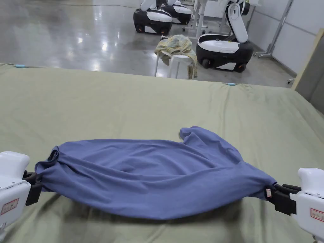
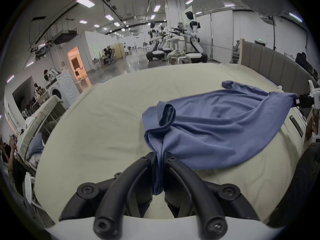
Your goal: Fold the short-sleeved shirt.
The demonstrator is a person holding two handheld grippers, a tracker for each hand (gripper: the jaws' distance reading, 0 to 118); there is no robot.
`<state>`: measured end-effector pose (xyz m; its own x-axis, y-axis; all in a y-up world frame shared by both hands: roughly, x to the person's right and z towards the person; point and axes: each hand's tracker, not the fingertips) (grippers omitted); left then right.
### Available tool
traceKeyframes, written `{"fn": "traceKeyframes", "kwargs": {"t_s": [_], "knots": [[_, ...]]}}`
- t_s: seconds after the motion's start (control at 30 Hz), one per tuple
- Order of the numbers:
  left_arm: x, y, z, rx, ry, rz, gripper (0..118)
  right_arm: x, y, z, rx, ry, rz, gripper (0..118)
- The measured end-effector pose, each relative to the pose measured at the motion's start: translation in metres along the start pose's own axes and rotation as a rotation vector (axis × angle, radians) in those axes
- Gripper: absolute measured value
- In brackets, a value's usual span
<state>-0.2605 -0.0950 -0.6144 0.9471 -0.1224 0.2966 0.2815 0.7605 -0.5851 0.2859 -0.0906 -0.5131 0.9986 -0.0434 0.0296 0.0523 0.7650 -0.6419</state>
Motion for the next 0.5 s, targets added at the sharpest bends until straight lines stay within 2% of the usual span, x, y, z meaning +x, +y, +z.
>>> {"fn": "traceKeyframes", "kwargs": {"t_s": [0.13, 0.23, 0.33, 0.43, 0.47, 0.5], "knots": [[-0.009, -0.009, 0.038, 0.000, -0.047, 0.011, 9, -0.001, -0.013, 0.039, 0.004, 0.010, -0.021, 9], [-0.020, -0.033, 0.049, -0.040, -0.083, 0.050, 9, 0.003, -0.040, 0.051, -0.078, 0.017, -0.055, 9], [-0.027, -0.068, 0.038, -0.145, -0.097, 0.102, 9, 0.006, -0.078, 0.041, -0.191, 0.007, -0.086, 9], [-0.039, -0.106, 0.013, -0.204, -0.169, 0.220, 11, 0.006, -0.113, 0.022, -0.271, 0.015, -0.127, 9], [-0.041, -0.114, 0.008, -0.196, -0.181, 0.267, 22, 0.011, -0.125, 0.007, -0.269, 0.029, -0.125, 12], [-0.042, -0.120, 0.008, -0.167, -0.192, 0.283, 45, 0.009, -0.129, 0.007, -0.251, 0.036, -0.116, 28]]}}
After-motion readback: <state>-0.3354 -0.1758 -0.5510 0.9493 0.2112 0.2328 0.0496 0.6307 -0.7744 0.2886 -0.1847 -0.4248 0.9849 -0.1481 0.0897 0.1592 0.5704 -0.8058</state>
